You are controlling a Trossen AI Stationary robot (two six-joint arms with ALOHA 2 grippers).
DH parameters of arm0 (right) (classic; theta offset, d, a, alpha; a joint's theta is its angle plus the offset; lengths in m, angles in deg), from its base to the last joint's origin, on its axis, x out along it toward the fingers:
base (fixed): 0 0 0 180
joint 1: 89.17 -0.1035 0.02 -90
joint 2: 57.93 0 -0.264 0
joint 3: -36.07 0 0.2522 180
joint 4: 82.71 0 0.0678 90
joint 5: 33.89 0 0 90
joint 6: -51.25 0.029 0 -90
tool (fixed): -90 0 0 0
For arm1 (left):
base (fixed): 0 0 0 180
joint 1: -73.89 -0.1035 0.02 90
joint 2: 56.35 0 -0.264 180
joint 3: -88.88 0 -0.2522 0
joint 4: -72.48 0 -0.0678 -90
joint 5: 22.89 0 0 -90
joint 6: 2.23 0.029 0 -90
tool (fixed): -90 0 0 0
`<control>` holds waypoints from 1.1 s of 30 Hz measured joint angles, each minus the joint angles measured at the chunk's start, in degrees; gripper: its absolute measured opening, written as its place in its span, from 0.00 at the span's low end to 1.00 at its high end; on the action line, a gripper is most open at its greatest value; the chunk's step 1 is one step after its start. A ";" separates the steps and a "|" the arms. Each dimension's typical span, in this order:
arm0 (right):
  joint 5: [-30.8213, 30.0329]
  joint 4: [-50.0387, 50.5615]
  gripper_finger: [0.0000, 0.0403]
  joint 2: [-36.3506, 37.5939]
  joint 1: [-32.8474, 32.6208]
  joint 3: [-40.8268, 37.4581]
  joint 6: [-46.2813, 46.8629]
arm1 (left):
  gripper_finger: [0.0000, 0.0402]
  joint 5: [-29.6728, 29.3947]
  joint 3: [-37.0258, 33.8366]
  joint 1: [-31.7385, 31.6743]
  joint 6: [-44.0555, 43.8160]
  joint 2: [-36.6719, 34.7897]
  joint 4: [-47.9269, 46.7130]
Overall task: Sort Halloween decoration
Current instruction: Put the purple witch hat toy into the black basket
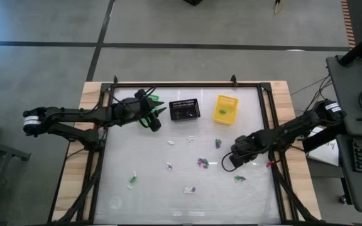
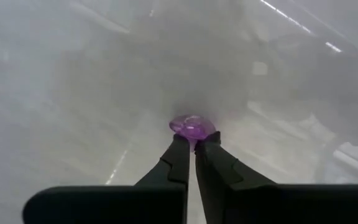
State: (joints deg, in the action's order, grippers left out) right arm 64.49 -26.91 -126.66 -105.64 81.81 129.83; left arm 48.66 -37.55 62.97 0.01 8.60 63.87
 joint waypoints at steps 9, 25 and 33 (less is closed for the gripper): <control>-5.19 -0.45 0.02 0.59 0.59 4.99 -6.92 | 0.26 0.00 0.00 0.00 -0.39 0.00 0.02; -8.45 -0.34 0.06 0.37 0.26 8.79 -55.92 | 0.26 1.51 0.00 0.00 -2.97 0.02 -0.02; -9.97 -0.64 0.31 -4.10 0.23 8.77 -51.47 | 0.26 1.51 0.00 0.00 -3.42 0.02 -0.02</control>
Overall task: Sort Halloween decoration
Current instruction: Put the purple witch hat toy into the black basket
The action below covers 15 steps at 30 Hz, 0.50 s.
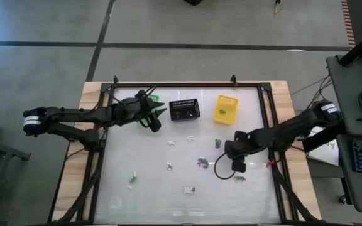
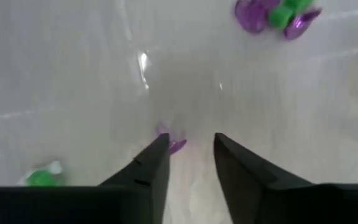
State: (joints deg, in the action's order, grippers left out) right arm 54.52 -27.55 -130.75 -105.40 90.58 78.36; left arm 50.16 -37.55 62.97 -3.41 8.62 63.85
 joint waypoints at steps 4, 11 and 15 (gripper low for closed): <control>0.57 -0.12 0.42 -4.13 -0.02 -0.04 0.22 | 0.26 0.00 0.00 0.00 -0.16 0.00 -0.02; 3.15 -0.31 0.50 -7.35 0.01 -0.04 0.31 | 0.26 0.00 0.00 0.00 -0.87 0.00 -0.02; 3.33 -0.42 0.46 -8.32 0.01 0.05 2.35 | 0.26 0.00 0.00 0.00 -0.87 0.00 0.00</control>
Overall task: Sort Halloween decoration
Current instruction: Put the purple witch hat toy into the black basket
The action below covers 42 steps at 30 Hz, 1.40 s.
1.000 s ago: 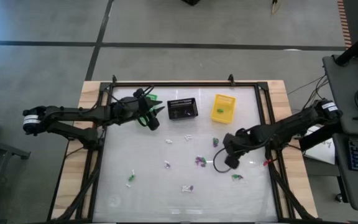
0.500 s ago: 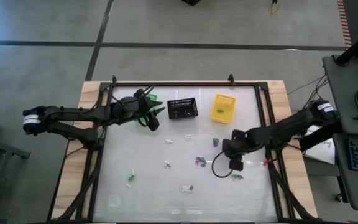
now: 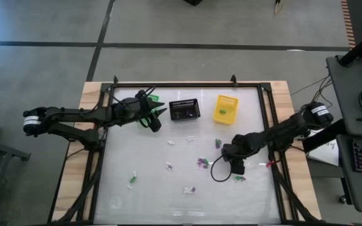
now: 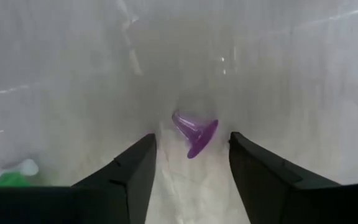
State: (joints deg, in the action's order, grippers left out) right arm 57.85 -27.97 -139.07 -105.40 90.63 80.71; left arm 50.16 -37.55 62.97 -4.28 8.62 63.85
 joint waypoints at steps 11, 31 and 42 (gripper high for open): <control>0.69 -0.11 0.04 0.00 -0.02 0.00 -0.43 | 0.26 0.00 0.00 0.00 0.02 0.00 0.00; -7.50 0.76 0.02 20.11 0.02 -0.23 3.37 | 0.26 0.00 0.00 0.00 0.04 0.00 -0.06; -28.32 -25.60 0.02 24.97 4.40 -0.16 -5.58 | 0.26 0.00 0.00 0.00 0.04 0.00 0.47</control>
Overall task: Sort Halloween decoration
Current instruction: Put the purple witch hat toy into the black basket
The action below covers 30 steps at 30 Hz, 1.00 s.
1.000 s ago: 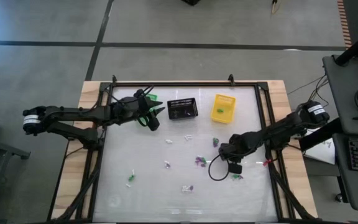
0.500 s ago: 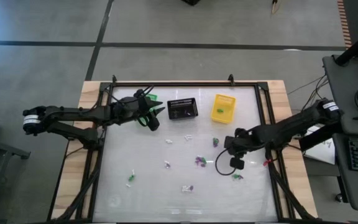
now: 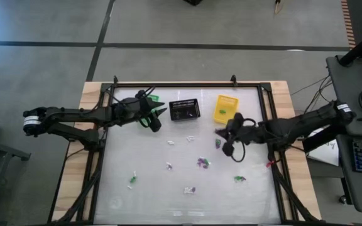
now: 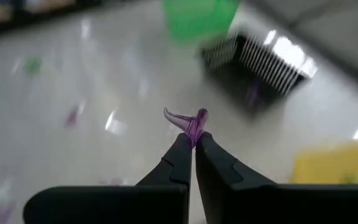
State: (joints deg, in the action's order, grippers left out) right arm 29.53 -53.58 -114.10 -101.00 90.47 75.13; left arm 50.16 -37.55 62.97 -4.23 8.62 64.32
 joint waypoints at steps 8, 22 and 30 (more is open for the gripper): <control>-6.56 -31.27 0.02 -11.78 11.66 0.07 -20.60 | 0.26 -0.03 0.02 0.00 2.15 -0.08 4.66; 6.04 -41.37 0.02 -36.16 27.03 5.98 -20.04 | 0.26 -1.10 0.02 0.00 4.48 -0.94 5.37; 6.15 -38.43 0.02 -42.48 27.03 12.83 -18.54 | 0.26 -1.10 0.02 0.00 4.48 -0.94 5.46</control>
State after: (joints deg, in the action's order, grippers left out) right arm 35.68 -92.01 -156.58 -73.97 103.30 56.59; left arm 49.06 -37.53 62.97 0.25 7.68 69.77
